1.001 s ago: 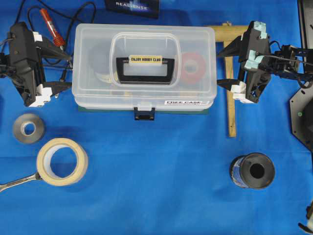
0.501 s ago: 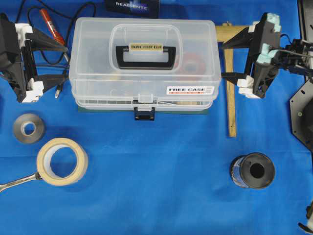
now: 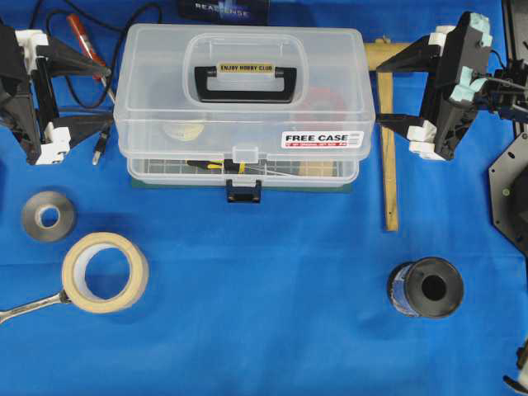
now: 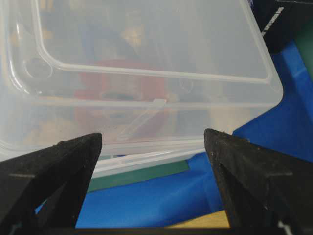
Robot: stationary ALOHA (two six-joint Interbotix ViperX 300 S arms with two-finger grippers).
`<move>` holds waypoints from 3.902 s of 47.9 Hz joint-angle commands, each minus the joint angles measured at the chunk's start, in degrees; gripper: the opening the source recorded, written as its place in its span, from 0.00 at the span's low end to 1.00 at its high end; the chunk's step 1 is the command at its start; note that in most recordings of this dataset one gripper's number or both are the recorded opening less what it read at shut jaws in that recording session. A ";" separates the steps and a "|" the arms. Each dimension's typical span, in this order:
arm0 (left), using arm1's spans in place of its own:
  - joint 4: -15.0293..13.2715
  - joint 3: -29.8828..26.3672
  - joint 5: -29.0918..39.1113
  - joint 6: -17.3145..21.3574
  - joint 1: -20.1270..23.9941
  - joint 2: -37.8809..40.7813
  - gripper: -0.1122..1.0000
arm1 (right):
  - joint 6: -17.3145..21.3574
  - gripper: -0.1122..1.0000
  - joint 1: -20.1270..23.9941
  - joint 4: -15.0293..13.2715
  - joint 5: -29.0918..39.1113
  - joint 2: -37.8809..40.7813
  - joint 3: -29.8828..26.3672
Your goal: Open the tool box with both arms.
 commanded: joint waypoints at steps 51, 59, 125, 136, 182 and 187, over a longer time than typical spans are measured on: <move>-0.18 -7.91 -10.99 0.18 13.18 6.42 0.91 | 0.44 0.87 -10.11 0.26 -4.57 1.49 -6.59; -0.18 -9.05 -10.99 0.18 14.59 8.44 0.91 | 0.18 0.87 -11.78 0.26 -5.36 2.64 -7.03; -0.18 -14.59 -9.84 0.18 26.54 18.72 0.91 | -0.18 0.87 -25.66 -0.79 -4.57 16.44 -14.59; -0.18 -11.34 -7.56 0.18 30.15 15.38 0.91 | 0.00 0.87 -28.92 -0.79 -2.37 13.27 -12.04; -0.18 -0.79 -4.04 -0.70 15.91 -2.90 0.91 | 1.58 0.87 -14.24 0.35 1.32 0.53 -3.78; -0.26 0.18 -2.02 -0.70 9.58 -6.06 0.91 | 1.67 0.87 -8.09 0.62 1.85 -0.44 -3.25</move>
